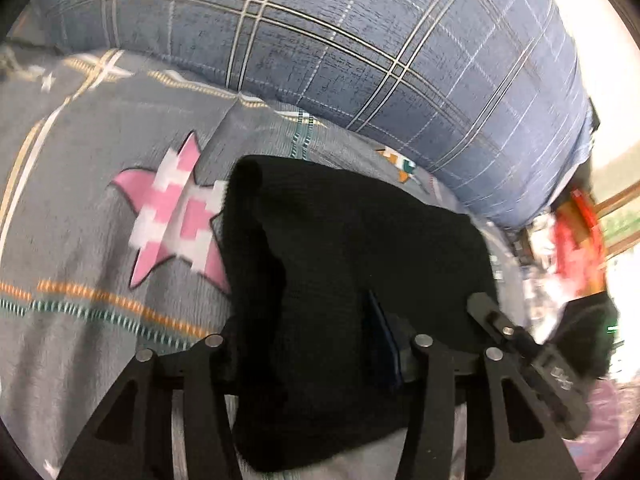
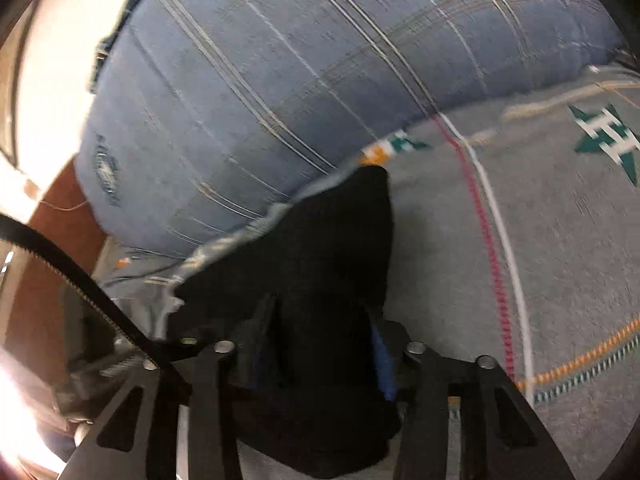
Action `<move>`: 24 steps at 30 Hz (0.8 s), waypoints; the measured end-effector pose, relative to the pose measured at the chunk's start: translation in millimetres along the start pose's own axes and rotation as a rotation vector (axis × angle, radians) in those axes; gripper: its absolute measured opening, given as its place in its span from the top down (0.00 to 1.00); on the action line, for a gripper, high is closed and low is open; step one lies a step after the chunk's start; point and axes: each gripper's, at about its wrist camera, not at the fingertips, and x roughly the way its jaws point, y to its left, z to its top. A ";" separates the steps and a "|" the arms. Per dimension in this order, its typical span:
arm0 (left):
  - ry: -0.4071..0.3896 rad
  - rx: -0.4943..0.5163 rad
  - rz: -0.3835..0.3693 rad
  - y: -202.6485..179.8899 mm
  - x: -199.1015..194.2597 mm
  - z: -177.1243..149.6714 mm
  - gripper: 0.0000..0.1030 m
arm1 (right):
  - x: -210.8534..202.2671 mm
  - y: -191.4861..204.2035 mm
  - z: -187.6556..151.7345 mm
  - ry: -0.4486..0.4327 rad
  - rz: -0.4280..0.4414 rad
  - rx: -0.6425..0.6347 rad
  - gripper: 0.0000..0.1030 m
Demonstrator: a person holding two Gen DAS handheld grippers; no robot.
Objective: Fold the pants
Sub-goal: 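Lift and straighten the folded pants with both grippers, then lower them, then release the pants onto the sheet and open both grippers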
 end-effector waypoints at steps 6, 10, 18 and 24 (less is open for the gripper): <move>-0.133 0.048 -0.058 -9.4 -66.4 2.8 0.55 | -41.0 9.4 5.9 -0.188 0.018 -0.015 0.44; -0.148 0.100 -0.060 -33.6 -62.6 14.9 0.53 | -43.3 20.7 6.6 -0.211 0.163 -0.031 0.31; -0.095 0.057 0.050 -14.0 8.6 25.0 0.52 | 4.9 4.5 8.4 -0.065 0.134 0.009 0.30; -0.112 0.073 0.034 -17.6 -23.1 21.9 0.52 | -23.7 13.6 6.2 -0.162 0.129 -0.016 0.30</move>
